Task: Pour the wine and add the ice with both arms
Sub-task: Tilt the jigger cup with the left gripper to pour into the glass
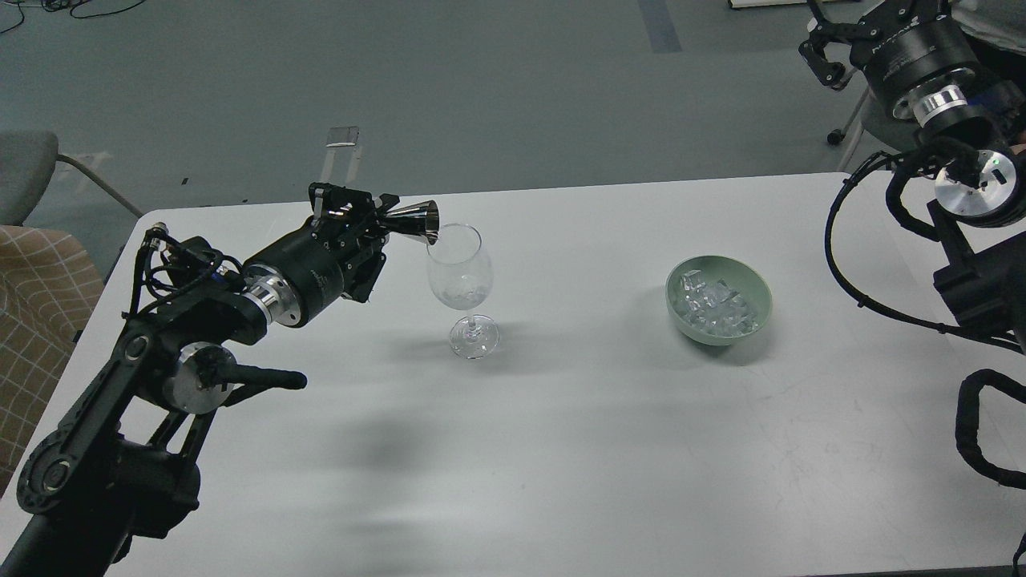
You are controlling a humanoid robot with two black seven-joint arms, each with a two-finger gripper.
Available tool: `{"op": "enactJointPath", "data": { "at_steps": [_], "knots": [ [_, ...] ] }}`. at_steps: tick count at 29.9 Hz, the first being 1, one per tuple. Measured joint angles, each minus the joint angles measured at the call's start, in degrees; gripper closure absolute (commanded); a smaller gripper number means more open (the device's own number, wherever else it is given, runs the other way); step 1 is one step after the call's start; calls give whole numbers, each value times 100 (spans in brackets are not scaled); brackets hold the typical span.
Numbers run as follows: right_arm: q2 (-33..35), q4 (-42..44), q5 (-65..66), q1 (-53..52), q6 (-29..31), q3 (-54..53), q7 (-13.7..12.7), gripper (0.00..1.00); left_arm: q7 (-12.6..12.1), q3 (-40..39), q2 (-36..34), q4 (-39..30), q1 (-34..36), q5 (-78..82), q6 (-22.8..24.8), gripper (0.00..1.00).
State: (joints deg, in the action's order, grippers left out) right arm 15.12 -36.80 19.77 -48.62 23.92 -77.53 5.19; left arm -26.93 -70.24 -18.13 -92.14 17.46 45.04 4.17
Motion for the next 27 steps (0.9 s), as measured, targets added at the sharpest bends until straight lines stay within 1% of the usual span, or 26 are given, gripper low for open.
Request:
{"op": "enactJointPath", "data": {
  "at_steps": [6, 13, 16, 23, 27],
  "knots": [
    [32, -3, -8, 10, 0, -7, 0, 0, -102, 0, -81, -24, 221, 15, 130, 100],
    [34, -4, -8, 19, 0, -17, 0, 0, -107, 0, -411, -113, 407, 193, 583, 100],
    [35, -3, -8, 19, 0, -24, 0, 0, -107, 0, -508, -126, 452, 327, 684, 100],
    [34, -11, -9, 19, 0, -76, 0, 0, -107, 2, -554, -211, 451, 762, 757, 100],
    [59, -12, -8, 19, 2, -86, 0, 0, -107, 2, -570, -271, 442, 1000, 947, 100]
  ]
}}
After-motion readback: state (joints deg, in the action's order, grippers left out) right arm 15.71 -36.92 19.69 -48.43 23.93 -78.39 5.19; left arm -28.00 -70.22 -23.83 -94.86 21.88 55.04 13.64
